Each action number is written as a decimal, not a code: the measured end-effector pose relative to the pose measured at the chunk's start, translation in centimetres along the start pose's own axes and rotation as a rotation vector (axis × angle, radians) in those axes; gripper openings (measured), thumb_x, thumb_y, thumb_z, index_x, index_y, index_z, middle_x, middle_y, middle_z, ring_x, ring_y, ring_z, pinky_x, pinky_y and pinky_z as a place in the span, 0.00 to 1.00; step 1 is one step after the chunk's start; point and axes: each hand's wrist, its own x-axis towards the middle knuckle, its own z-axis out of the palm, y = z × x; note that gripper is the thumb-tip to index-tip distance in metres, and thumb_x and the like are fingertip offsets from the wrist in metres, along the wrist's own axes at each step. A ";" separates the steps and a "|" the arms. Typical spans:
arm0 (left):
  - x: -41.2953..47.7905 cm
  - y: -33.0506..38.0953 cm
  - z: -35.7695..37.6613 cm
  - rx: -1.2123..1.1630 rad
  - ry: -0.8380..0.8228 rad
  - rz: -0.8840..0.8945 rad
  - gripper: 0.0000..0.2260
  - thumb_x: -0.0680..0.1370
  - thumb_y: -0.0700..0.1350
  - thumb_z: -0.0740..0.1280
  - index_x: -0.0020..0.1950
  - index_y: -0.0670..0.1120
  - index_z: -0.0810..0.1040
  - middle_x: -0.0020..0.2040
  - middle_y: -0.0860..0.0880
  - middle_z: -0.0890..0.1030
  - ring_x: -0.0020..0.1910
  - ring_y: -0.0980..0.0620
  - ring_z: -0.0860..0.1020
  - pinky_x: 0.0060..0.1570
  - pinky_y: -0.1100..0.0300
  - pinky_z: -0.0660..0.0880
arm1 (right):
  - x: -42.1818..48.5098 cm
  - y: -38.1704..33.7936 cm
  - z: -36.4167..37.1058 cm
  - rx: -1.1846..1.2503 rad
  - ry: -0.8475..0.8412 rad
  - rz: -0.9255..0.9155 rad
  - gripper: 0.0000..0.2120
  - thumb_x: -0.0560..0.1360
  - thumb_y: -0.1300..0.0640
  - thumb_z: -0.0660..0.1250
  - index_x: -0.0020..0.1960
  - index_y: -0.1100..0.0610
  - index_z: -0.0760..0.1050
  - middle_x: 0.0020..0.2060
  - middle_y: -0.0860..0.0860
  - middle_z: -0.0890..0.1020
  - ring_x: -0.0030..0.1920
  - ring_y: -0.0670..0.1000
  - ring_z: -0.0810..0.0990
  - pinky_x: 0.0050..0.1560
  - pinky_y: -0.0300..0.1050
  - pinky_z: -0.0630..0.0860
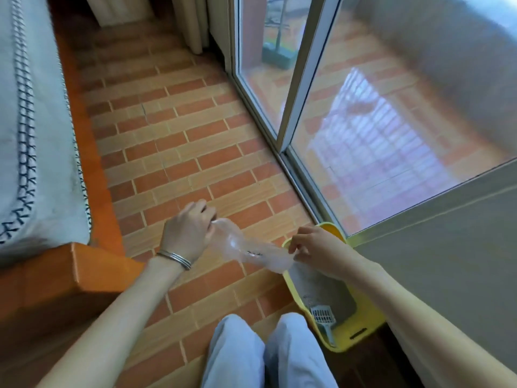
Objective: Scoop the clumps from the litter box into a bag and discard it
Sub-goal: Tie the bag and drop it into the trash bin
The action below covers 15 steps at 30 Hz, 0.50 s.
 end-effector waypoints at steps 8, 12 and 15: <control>2.0 3.6 -15.9 0.052 0.072 0.091 0.07 0.66 0.40 0.74 0.37 0.45 0.77 0.35 0.47 0.73 0.34 0.46 0.76 0.25 0.63 0.65 | -5.8 -5.5 -13.7 -0.055 0.211 -0.009 0.06 0.77 0.55 0.64 0.51 0.53 0.78 0.45 0.44 0.72 0.49 0.44 0.65 0.42 0.32 0.61; 2.5 4.0 -20.5 0.036 0.069 0.087 0.04 0.68 0.41 0.72 0.39 0.47 0.78 0.35 0.49 0.76 0.34 0.45 0.77 0.27 0.59 0.71 | -7.3 -7.8 -17.0 0.003 0.247 0.013 0.05 0.77 0.56 0.64 0.50 0.52 0.78 0.43 0.42 0.71 0.44 0.43 0.69 0.34 0.27 0.60; 3.1 4.0 -23.2 -0.001 0.052 0.063 0.02 0.71 0.43 0.69 0.42 0.48 0.78 0.38 0.49 0.78 0.39 0.45 0.78 0.32 0.58 0.71 | -8.0 -9.4 -19.1 0.030 0.253 0.015 0.05 0.77 0.56 0.64 0.50 0.53 0.78 0.43 0.42 0.71 0.43 0.42 0.69 0.34 0.26 0.61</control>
